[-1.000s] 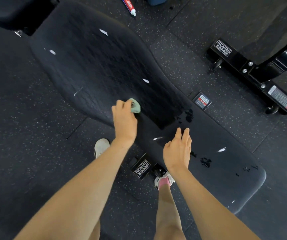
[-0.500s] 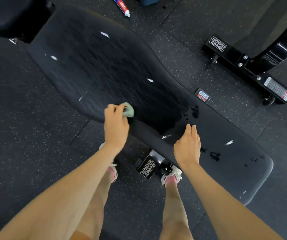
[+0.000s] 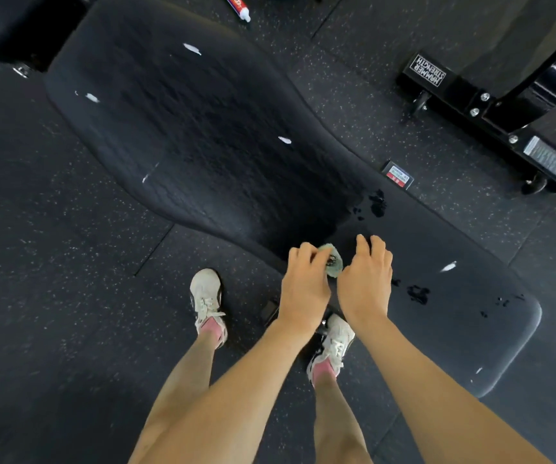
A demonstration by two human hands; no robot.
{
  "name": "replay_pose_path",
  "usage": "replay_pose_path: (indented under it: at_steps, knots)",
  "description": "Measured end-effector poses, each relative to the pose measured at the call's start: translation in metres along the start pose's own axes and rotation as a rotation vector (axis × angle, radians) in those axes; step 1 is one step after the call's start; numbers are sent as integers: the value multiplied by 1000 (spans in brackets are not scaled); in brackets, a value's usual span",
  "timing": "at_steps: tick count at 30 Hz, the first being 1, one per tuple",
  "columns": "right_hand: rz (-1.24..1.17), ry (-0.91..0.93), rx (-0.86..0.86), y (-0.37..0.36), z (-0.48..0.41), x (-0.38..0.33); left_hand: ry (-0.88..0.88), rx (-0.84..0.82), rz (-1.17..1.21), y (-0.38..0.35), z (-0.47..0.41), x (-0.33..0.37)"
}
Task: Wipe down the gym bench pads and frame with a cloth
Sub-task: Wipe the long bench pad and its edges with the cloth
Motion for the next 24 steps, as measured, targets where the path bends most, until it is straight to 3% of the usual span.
replay_pose_path:
  at_steps: [3,5,7,9,13,16,24]
  knots:
    - [109,166,-46,13,-5,14,-52,24,-53,22,-7,-6]
    - [154,242,-82,19,-9,22,43,175,-112,49,-20,-27]
    - [184,306,-96,23,-10,27,245,372,-164,77,-33,-61]
    - [210,339,-103,23,-11,29,353,433,-177,93,-44,-90]
    - [214,384,-79,16,-8,35,345,488,-115,66,-30,-79]
    - [229,403,-102,13,0,39,320,481,-32,27,-2,-43]
    - [236,385,-94,17,14,51,117,173,60,-26,48,10]
Point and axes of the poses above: each hand's wrist, its own z-axis away from the middle knuckle, its own y-axis out of the back of the hand, x = y × z, the point moved 2 cm from there along -z, towards the middle knuckle, and after that the axes turned 4 degrees about x, right-handed, at the moved point
